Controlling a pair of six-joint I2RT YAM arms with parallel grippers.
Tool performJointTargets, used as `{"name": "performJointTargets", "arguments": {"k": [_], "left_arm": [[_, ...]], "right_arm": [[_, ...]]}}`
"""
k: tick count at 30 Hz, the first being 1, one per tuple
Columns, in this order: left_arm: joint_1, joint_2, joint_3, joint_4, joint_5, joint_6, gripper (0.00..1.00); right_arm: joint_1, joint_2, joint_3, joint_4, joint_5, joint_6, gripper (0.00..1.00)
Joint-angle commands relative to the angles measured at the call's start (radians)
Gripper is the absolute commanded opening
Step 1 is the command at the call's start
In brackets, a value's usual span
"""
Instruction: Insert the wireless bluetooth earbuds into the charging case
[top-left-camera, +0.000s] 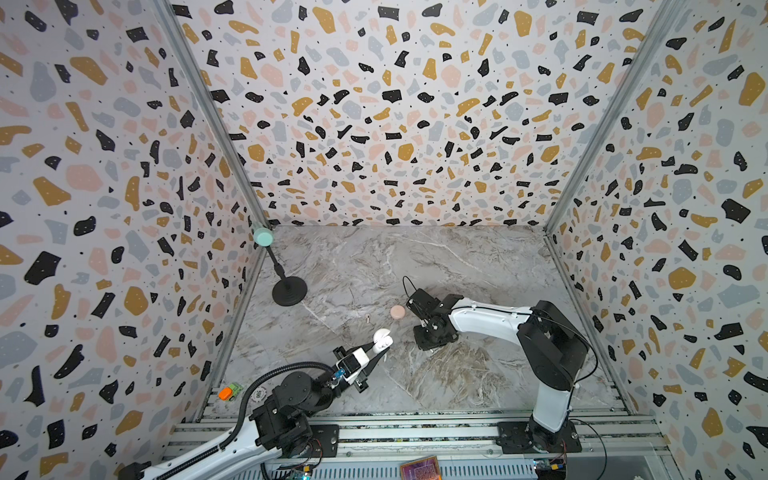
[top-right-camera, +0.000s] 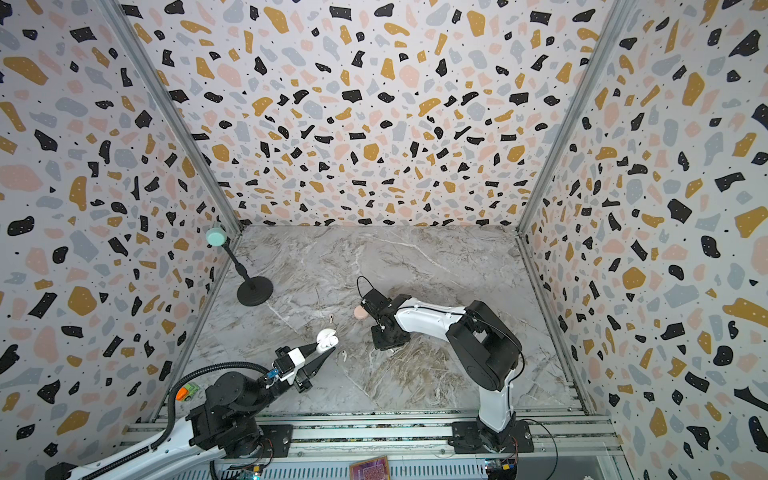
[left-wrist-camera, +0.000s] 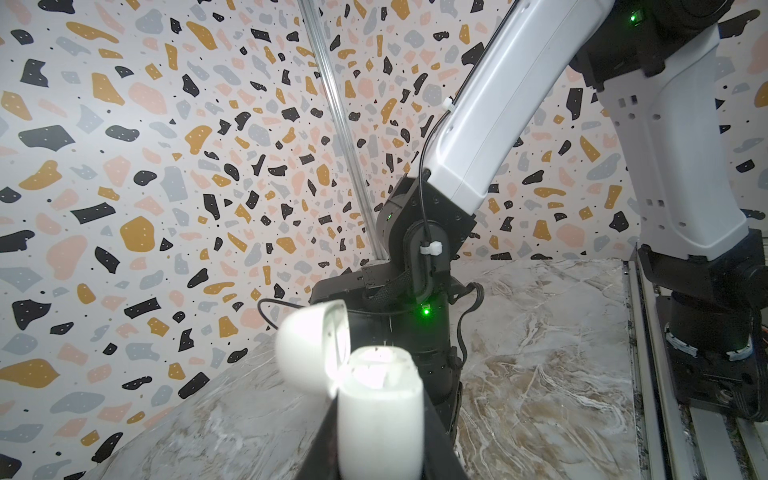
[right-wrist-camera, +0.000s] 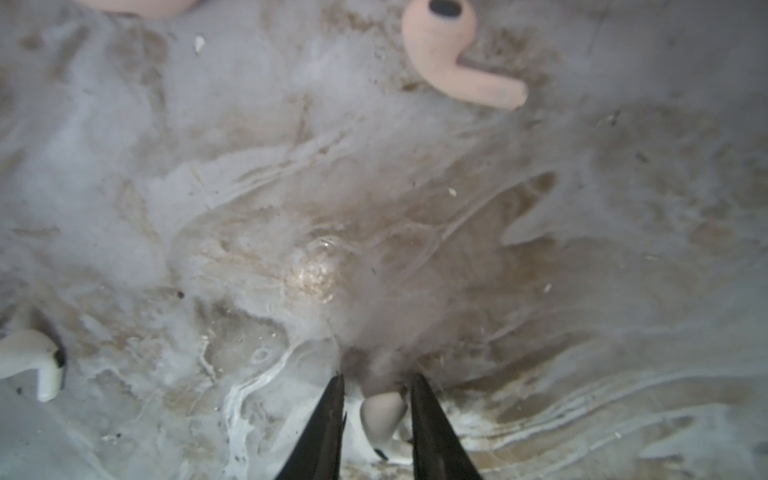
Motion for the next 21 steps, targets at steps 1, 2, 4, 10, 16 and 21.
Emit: {"name": "performJointTargets", "arguments": {"k": [1, 2, 4, 10, 16, 21], "left_arm": [[-0.005, -0.01, -0.005, 0.04, 0.003, 0.01, 0.0], [-0.005, -0.01, -0.006, 0.04, 0.003, 0.009, 0.0], [-0.005, -0.01, -0.006, 0.04, 0.003, 0.009, 0.0], [-0.005, -0.012, -0.005, 0.038, 0.003, 0.011, 0.0], [-0.007, -0.014, -0.005, 0.037, 0.003, 0.013, 0.0], [-0.007, -0.015, -0.007, 0.036, 0.003, 0.013, 0.0]], "right_arm": [[-0.008, -0.029, -0.008, -0.073, 0.025, -0.025, 0.3], [-0.008, -0.03, -0.007, -0.075, 0.024, -0.029, 0.3], [-0.009, -0.03, -0.008, -0.079, 0.022, -0.037, 0.3], [-0.008, -0.014, -0.004, -0.08, 0.011, -0.049, 0.29], [-0.008, -0.015, -0.015, -0.072, 0.006, -0.046, 0.27], [-0.008, -0.02, -0.027, -0.059, -0.002, -0.04, 0.23]]}}
